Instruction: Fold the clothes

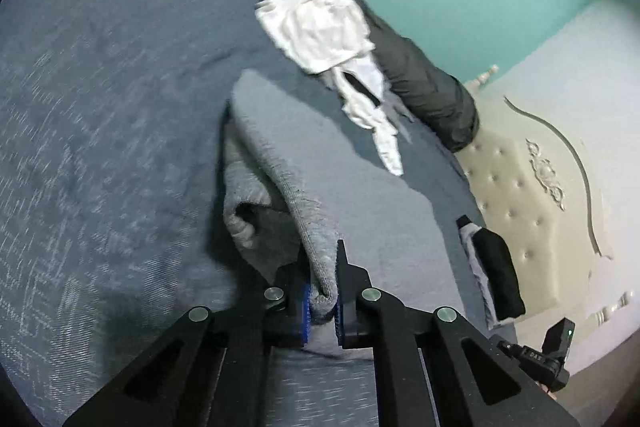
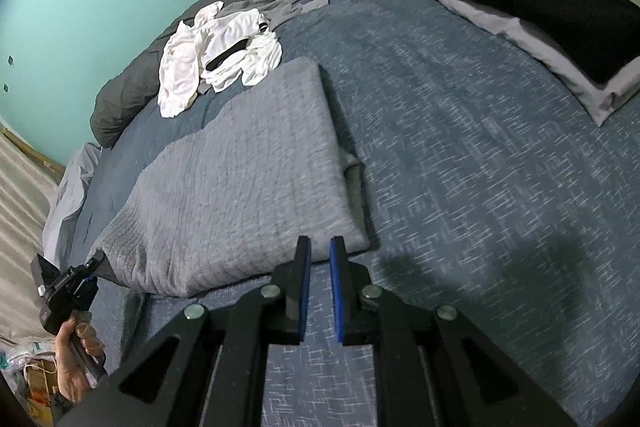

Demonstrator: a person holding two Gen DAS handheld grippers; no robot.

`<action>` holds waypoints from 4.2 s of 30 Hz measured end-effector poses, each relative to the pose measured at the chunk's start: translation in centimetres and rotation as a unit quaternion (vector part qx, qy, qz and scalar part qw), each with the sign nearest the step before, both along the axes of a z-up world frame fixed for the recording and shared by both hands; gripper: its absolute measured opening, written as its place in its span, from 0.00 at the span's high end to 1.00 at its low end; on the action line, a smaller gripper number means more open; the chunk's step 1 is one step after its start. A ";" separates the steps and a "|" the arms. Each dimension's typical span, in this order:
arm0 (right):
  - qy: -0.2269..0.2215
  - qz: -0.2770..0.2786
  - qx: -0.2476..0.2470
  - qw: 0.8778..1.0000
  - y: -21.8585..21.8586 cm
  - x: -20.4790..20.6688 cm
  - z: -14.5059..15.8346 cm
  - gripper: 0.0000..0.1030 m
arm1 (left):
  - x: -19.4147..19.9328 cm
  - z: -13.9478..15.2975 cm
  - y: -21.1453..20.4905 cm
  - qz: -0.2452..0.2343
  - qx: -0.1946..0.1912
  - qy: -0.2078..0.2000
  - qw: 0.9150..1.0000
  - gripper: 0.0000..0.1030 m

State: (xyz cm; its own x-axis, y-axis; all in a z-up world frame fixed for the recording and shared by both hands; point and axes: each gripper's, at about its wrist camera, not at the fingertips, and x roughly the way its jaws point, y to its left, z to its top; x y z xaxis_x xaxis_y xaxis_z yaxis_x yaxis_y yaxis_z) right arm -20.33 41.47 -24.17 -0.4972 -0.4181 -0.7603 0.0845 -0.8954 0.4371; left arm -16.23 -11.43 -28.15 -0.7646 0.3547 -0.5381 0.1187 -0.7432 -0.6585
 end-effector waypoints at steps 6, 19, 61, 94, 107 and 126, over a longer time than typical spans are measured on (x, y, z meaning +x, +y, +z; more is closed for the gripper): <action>0.009 -0.011 -0.009 1.000 2.6 -0.2 1.1 0.91 | -2.6 3.8 5.7 -0.053 -0.041 0.023 0.997 0.93; 0.004 -0.020 -0.030 0.999 8.4 0.3 2.3 0.91 | -8.8 5.9 29.2 -0.248 -0.128 0.024 0.960 0.93; -0.090 0.123 0.047 0.987 -2.7 -7.0 -4.4 0.94 | -4.0 -2.2 21.9 -0.234 -0.213 -0.043 0.948 0.55; -0.044 0.129 0.060 0.989 -2.8 -7.4 -2.8 0.89 | -3.8 -1.7 20.6 -0.227 -0.165 -0.035 0.959 0.54; 0.031 0.266 0.146 0.952 -16.2 -16.3 4.6 0.68 | -5.0 -3.0 16.0 -0.160 -0.105 -0.081 0.978 0.54; 0.030 0.419 0.303 0.856 -33.5 -22.9 0.6 0.68 | -5.7 -4.6 15.5 -0.163 -0.086 -0.101 0.978 0.53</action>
State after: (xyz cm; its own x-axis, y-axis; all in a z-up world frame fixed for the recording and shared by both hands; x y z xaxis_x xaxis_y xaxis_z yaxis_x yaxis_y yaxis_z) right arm -43.23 7.98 -23.61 -0.2624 -0.1857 -0.9469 0.8131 -0.5709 -0.1134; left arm -21.89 4.06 -32.71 -0.4973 0.4526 -0.7402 -0.0276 -0.8610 -0.5079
